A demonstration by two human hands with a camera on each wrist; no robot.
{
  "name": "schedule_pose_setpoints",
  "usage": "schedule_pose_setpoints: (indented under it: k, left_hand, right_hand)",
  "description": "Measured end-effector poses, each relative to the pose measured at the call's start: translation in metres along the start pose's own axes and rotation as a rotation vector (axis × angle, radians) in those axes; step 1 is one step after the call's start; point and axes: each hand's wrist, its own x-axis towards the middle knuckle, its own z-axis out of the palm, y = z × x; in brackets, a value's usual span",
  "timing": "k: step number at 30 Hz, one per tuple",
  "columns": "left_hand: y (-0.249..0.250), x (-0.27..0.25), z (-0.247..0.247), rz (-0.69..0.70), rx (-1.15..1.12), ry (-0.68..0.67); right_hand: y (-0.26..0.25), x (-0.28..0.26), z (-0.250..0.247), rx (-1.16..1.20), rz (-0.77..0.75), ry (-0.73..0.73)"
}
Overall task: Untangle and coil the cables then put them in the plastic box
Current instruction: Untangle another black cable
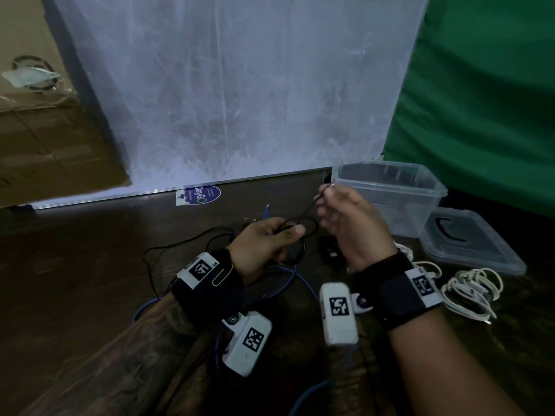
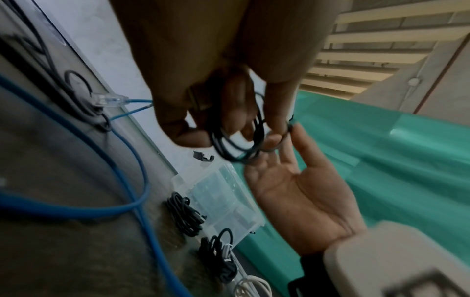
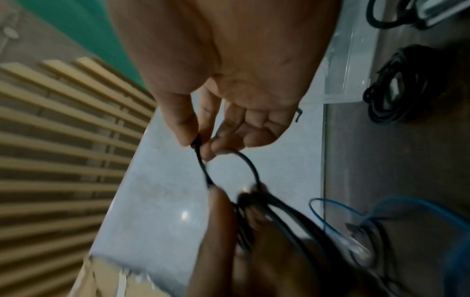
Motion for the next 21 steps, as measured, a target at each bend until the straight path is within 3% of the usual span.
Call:
schedule_pose_setpoints:
  k: [3, 5, 9, 12, 17, 21]
  left_hand:
    - [0.003, -0.001, -0.002, -0.173, -0.087, -0.013]
    - [0.003, 0.000, -0.003, -0.209, -0.120, -0.034]
    - [0.003, 0.002, -0.004, -0.173, -0.054, -0.102]
    - [0.003, 0.003, -0.007, -0.107, 0.029, -0.030]
    - [-0.001, 0.003, -0.009, -0.029, -0.105, 0.114]
    - [0.001, 0.006, -0.016, -0.014, -0.278, 0.117]
  right_hand:
    - [-0.012, 0.007, -0.017, 0.089, -0.131, 0.170]
    - [-0.016, 0.008, -0.021, 0.095, -0.194, 0.217]
    - [-0.017, 0.008, -0.018, 0.126, -0.258, 0.284]
    - [-0.017, 0.007, -0.017, 0.191, -0.271, 0.278]
    - [-0.009, 0.007, -0.016, 0.134, -0.187, 0.271]
    - [0.008, 0.004, -0.006, -0.329, 0.087, 0.028]
